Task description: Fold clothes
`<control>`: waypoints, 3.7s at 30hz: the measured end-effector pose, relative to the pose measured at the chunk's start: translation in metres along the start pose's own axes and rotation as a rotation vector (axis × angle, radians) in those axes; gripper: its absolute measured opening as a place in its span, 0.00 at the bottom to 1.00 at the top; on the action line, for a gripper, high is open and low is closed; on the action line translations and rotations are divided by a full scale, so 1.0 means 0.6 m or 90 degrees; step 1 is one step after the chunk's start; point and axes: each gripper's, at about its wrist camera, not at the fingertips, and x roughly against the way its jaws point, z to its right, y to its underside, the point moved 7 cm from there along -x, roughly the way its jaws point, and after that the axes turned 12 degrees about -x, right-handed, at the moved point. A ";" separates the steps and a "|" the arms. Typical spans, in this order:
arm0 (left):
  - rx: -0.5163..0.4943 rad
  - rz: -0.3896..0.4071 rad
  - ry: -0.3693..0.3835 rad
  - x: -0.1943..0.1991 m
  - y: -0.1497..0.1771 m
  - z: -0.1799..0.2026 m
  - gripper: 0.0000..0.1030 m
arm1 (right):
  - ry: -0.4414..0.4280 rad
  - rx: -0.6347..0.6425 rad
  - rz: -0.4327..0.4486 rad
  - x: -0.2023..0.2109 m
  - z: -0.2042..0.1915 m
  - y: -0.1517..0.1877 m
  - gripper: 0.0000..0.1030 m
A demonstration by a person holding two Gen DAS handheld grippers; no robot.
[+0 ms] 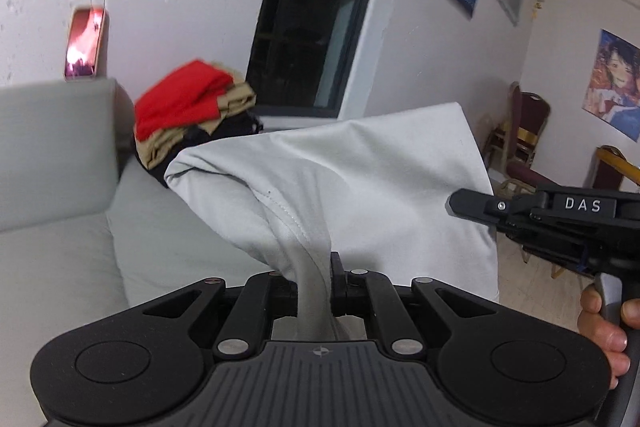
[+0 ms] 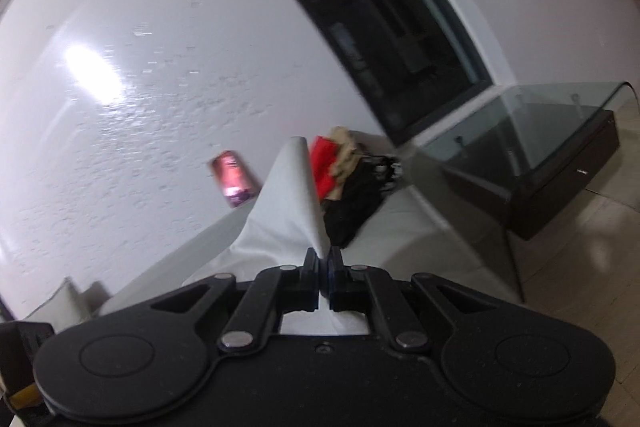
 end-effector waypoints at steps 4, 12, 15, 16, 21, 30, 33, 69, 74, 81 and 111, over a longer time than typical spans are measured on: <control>0.022 -0.072 -0.065 -0.097 0.031 -0.048 0.33 | 0.058 -0.043 -0.023 -0.089 0.080 -0.022 0.04; 0.144 -0.182 -0.176 -0.091 0.152 -0.204 0.32 | 0.193 -0.029 -0.046 -0.152 0.213 -0.023 0.34; 0.143 -0.160 -0.162 -0.078 0.144 -0.194 0.28 | 0.207 0.006 -0.045 -0.141 0.211 -0.015 0.33; 0.133 -0.153 -0.149 -0.081 0.135 -0.182 0.28 | 0.201 0.017 -0.054 -0.143 0.201 -0.006 0.33; -0.003 -0.139 -0.108 -0.147 0.100 -0.063 0.38 | 0.192 0.098 -0.102 -0.172 0.141 0.047 0.28; -0.078 -0.317 -0.148 -0.109 0.164 -0.028 0.35 | 0.328 0.195 -0.209 -0.086 0.161 0.122 0.27; -0.072 -0.266 -0.117 -0.072 0.148 0.002 0.37 | 0.318 0.170 -0.198 -0.038 0.141 0.120 0.27; -0.029 -0.266 -0.084 0.194 0.055 0.115 0.92 | 0.277 0.160 -0.298 0.159 -0.093 0.083 0.84; -0.037 -0.251 -0.082 0.203 0.042 0.123 0.99 | 0.257 0.191 -0.278 0.188 -0.131 0.052 1.00; -0.035 -0.277 -0.116 0.174 0.073 0.099 0.99 | 0.318 0.250 -0.235 0.150 -0.098 0.065 1.00; -0.013 -0.292 -0.117 0.127 0.097 0.079 0.96 | 0.323 0.225 -0.284 0.113 -0.063 0.080 1.00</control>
